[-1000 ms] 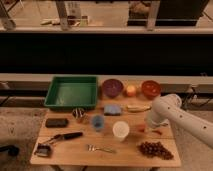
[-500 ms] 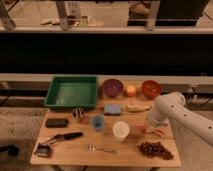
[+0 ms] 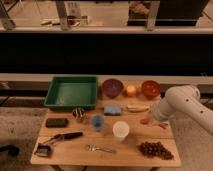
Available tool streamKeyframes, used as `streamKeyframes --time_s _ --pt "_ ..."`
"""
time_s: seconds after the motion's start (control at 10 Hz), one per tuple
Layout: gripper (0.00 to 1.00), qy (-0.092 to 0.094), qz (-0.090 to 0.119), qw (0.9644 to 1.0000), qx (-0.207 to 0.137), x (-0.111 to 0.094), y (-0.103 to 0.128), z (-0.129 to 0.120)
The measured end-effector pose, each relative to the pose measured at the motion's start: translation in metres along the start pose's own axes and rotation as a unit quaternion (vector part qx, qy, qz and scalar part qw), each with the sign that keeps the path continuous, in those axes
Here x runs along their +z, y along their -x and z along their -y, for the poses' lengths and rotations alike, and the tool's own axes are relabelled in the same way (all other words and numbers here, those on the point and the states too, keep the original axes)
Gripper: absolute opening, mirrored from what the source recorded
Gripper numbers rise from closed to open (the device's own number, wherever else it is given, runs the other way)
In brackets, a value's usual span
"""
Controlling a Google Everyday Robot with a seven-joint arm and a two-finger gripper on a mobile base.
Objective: Place pepper in metal cup
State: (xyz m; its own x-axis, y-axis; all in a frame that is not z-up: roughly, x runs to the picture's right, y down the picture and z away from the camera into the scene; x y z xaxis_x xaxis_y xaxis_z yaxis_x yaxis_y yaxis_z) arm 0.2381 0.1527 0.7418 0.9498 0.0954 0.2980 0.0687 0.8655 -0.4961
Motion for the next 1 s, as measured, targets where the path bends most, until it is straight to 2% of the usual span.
streamKeyframes --time_s 0.2,0.3,0.5,1.0 --pt "0.0 -0.01 0.044 0.999 -0.002 -0.012 0.012 -0.001" --pt "0.0 -0.016 0.046 0.9988 -0.009 -0.019 0.021 0.0" --pt "0.0 -0.034 0.041 0.9976 -0.043 -0.035 0.053 0.002" --pt "0.0 -0.054 0.006 0.9927 -0.108 -0.06 0.105 -0.007"
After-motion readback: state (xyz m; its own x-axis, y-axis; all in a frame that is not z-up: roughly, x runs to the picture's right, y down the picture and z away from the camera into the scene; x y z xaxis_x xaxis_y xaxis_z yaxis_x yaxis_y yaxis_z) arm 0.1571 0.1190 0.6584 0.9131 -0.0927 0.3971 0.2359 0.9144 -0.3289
